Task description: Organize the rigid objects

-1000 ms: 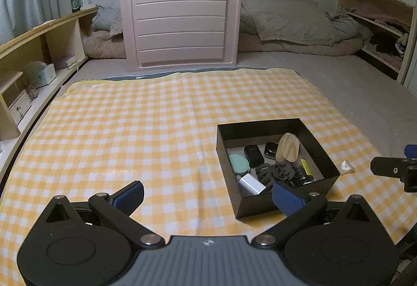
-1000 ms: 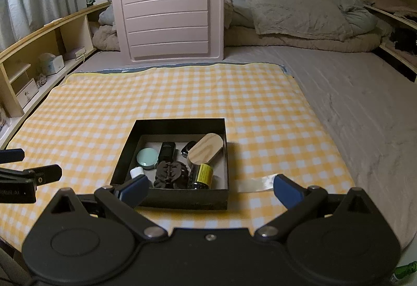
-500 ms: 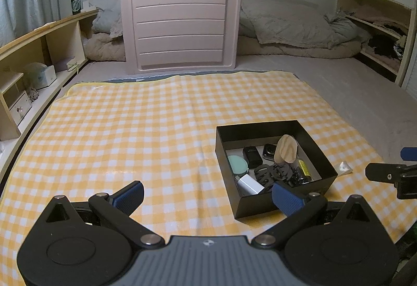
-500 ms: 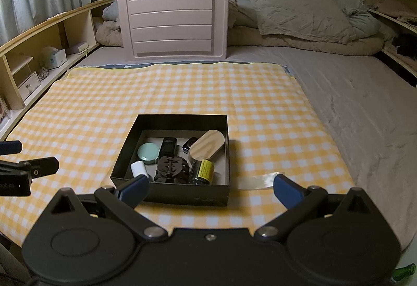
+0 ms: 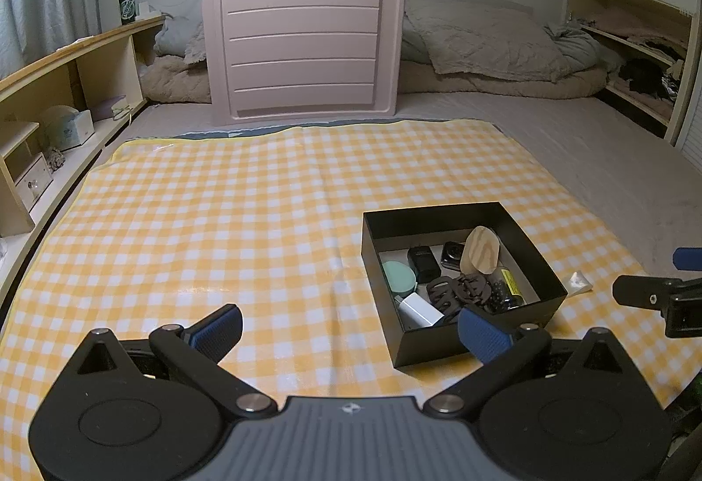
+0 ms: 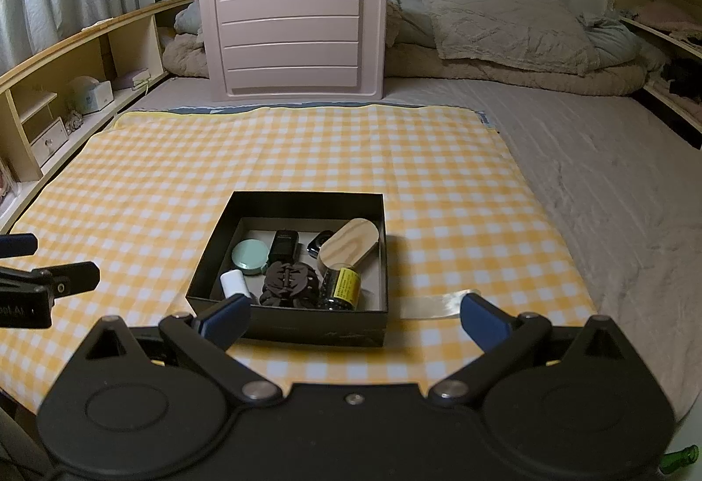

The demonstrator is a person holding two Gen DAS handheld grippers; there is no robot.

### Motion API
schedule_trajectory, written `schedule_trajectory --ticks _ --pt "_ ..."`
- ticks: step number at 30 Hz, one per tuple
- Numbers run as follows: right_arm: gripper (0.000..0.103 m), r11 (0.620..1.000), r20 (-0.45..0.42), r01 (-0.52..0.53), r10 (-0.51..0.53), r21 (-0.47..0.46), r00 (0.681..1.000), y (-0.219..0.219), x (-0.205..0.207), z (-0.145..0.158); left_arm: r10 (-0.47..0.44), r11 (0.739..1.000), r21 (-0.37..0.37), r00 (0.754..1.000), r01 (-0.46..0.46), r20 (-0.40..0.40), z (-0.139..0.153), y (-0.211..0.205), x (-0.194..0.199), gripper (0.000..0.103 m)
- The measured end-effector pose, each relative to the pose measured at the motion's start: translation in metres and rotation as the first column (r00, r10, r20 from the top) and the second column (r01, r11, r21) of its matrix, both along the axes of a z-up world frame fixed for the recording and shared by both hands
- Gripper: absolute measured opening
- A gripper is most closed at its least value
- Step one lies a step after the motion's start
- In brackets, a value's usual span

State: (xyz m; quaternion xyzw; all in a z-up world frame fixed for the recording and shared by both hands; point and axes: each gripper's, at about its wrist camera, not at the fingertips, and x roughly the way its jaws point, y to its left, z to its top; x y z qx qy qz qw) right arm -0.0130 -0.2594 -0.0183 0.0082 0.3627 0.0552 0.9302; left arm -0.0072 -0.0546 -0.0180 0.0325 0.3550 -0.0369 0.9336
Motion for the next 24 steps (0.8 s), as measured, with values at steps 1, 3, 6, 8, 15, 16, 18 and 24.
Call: schedule_trajectory --ticks 1,3,6,8,15,16,18,24 --pt "0.103 1.000 0.000 0.000 0.000 0.001 1.000 -0.0002 0.0000 -0.0001 0.000 1.000 -0.001 1.000 0.000 0.001 0.0000 0.0001 -0.0001 0.103" --pt "0.103 1.000 0.001 -0.001 0.001 0.000 1.000 0.0000 -0.0001 -0.0001 -0.001 1.000 -0.001 1.000 0.001 0.001 0.0000 0.0000 0.0000 0.103" --pt "0.103 1.000 0.000 0.001 -0.001 0.001 1.000 0.0003 -0.0001 -0.0003 0.001 1.000 -0.001 1.000 -0.001 0.000 0.0000 -0.0003 0.0000 0.103" --pt "0.103 1.000 0.000 0.000 0.000 0.001 1.000 -0.0005 0.0001 -0.0005 0.001 1.000 -0.004 1.000 -0.001 0.001 0.0001 0.0002 -0.0001 0.103" --pt "0.103 1.000 0.000 -0.001 0.001 -0.002 1.000 -0.0004 0.0001 -0.0004 0.000 1.000 -0.006 1.000 0.000 0.005 0.0006 -0.0016 -0.0008 0.103" --pt "0.103 1.000 0.000 -0.001 0.001 -0.002 1.000 -0.0003 0.0001 -0.0003 0.001 1.000 -0.006 1.000 -0.001 0.005 0.0006 -0.0015 -0.0008 0.103" --pt "0.103 1.000 0.000 -0.001 0.001 -0.002 1.000 -0.0002 0.0000 -0.0004 0.000 1.000 -0.006 1.000 0.000 0.005 0.0006 -0.0016 -0.0008 0.103" --pt "0.103 1.000 0.001 -0.004 0.004 -0.005 1.000 -0.0004 0.0003 -0.0004 -0.001 1.000 -0.006 1.000 0.001 0.006 0.0007 -0.0020 -0.0009 0.103"
